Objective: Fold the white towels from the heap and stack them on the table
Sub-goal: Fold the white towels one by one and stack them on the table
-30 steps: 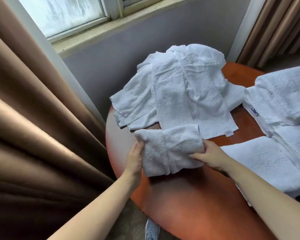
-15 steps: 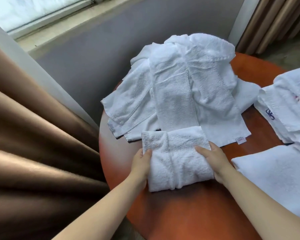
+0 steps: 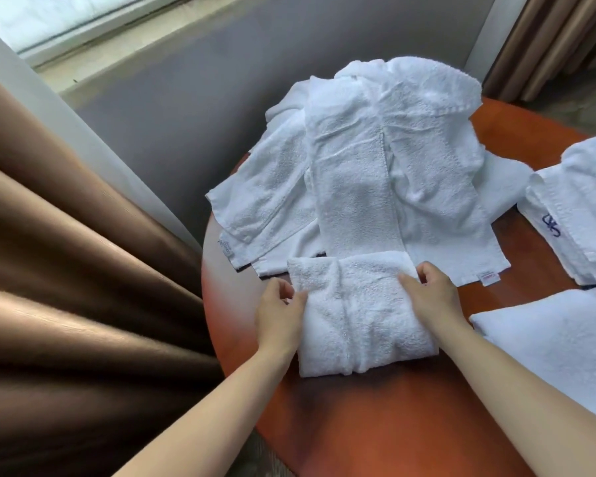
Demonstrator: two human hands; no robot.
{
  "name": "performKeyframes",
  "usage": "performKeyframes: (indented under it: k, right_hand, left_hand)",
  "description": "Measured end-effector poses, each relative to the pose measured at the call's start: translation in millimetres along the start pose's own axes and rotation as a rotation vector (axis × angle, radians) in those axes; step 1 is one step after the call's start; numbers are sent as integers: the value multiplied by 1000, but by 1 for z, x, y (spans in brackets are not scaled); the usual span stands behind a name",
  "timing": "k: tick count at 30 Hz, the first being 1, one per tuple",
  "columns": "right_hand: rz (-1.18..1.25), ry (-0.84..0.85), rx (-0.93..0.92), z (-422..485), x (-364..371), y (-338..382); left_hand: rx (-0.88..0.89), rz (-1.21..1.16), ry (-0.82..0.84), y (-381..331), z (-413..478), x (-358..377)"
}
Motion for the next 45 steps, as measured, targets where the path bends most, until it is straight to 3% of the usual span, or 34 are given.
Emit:
performKeyframes:
  k: [6, 9, 11, 13, 15, 18, 21, 25, 27, 31, 34, 38, 42, 45]
  right_hand:
    - [145, -44, 158, 5, 1, -21]
    - [21, -30, 135, 2, -4, -12]
    - [-261, -74, -69, 1, -16, 14]
    - [-454, -112, -391, -4, -13, 48]
    - [-526, -82, -663, -16, 7, 75]
    - [-622, 143, -774, -26, 54, 78]
    - [-670, 320, -599, -26, 72, 51]
    - [-653, 360, -469, -19, 74, 29]
    - [-573, 297, -372, -19, 64, 27]
    - [-193, -112, -15, -33, 5, 2]
    - [-57, -18, 263, -50, 3, -29]
    - [194, 100, 412, -64, 11, -43]
    - [447, 221, 473, -79, 11, -38]
    - [498, 260, 395, -87, -5, -27]
  left_hand:
    - [-341, -366, 24, 38, 9, 5]
    - [-329, -265, 80, 29, 18, 10]
    - [-75, 38, 2, 2, 21, -2]
    - [387, 256, -155, -42, 10, -10]
    - [776, 417, -177, -75, -11, 12]
    - [966, 640, -2, -71, -20, 56]
    - [834, 836, 157, -34, -7, 73]
    - [618, 845, 281, -14, 8, 71]
    - [507, 698, 251, -14, 9, 60]
    - [220, 251, 59, 6, -1, 22]
    - [-42, 85, 73, 39, -13, 13]
    - [-311, -114, 156, 59, -24, 19]
    - [-584, -461, 469, 53, -48, 43]
    - [-562, -528, 609, 35, -75, 48]
Point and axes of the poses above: each hand's wrist, its own z-axis towards the middle knuckle, its own x-axis out of the palm, y = z × x, the point moved 9 cm from there along z, towards the middle knuckle, and after that the axes turned 6 degrees about -x, right-handed, at the moved point
